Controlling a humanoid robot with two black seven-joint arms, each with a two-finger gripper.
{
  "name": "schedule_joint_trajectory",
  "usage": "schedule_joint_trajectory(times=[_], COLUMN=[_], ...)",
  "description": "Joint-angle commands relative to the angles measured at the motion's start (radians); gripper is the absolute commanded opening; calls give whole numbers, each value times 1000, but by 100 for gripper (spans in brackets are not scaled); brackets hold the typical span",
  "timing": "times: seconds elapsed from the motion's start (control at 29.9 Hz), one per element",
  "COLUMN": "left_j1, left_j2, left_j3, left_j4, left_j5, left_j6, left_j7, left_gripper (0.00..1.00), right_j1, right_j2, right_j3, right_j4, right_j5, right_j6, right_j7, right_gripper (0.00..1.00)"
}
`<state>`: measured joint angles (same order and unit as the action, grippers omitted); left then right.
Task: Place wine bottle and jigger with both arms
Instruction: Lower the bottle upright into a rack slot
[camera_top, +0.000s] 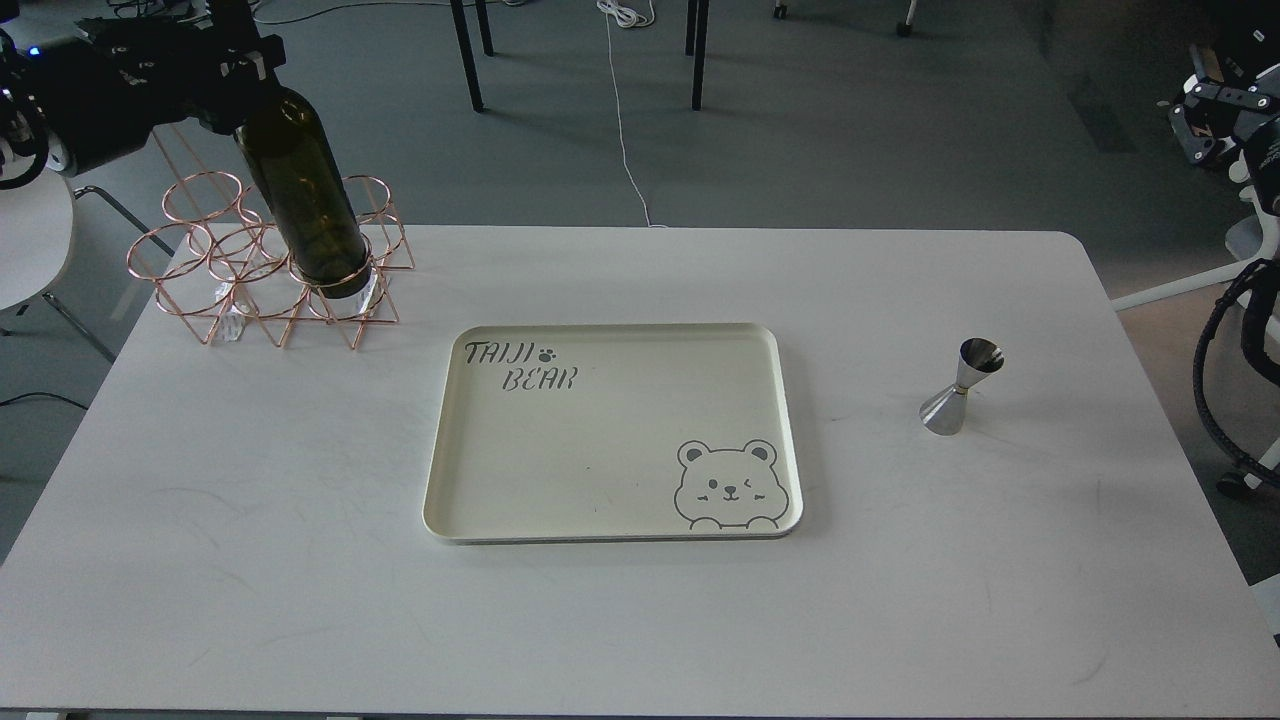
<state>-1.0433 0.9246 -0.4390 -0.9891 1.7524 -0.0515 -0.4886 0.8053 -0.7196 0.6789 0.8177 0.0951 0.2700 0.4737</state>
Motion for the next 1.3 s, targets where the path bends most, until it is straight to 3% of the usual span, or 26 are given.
schedule_joint_trajectory(times=[0.0,0.3,1.27], left_j1=[3,6,22], left_j2=[-1,-23,-23], left_j3=[0,2,16], left_j4=[10,38,38], left_j5=[1,1,-2], left_j6=[18,35,36], left_j7=[0,0,0], left_gripper=[16,22,27], right_j1=[0,-1,-3], right_j2=[0,0,0], right_j3=[-1,-1,-1], right_j4=[0,0,0], right_j5=[0,0,0], right_j6=[0,0,0], right_j7=[0,0,0], right_gripper=[97,97,97])
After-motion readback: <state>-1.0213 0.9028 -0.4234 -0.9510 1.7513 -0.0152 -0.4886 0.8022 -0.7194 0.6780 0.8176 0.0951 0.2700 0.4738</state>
